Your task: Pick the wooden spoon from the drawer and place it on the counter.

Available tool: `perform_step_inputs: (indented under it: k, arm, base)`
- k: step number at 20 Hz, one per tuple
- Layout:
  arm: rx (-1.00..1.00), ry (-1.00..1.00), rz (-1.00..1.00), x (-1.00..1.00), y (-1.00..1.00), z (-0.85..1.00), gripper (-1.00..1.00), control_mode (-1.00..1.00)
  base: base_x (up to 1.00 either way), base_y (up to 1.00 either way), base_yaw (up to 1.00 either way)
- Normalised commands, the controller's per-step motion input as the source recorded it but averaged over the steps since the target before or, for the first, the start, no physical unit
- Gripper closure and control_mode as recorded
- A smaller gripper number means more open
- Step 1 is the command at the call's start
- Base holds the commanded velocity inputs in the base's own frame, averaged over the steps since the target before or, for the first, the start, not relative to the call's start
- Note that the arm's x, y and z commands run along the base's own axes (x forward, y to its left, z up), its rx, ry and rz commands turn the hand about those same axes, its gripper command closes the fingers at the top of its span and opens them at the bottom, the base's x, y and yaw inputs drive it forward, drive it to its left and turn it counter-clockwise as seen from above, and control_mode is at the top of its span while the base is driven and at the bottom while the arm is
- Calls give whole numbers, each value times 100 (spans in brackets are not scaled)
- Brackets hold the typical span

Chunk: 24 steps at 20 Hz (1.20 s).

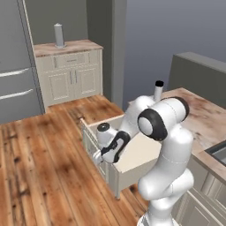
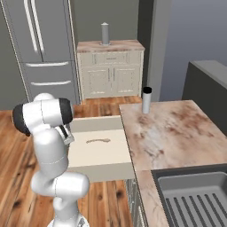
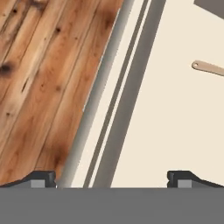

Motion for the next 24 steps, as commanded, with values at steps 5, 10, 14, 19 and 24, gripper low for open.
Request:
perform_step_inputs:
  k: [5,10,14,19,24]
  arm:
    - [0,-4,6,14,100,60,-100,-100]
    - [8,0,3,15,95,100,-100,-100]
    - [13,11,0,7,29,100,-100,-100]
    - [15,18,-11,0,-11,100,-100,-100]
    - [18,24,-34,0,-55,100,-100,-100]
  base:
    - [0,0,0]
    - [0,0,0]
    - [0,0,0]
    - [0,0,0]
    - [0,0,0]
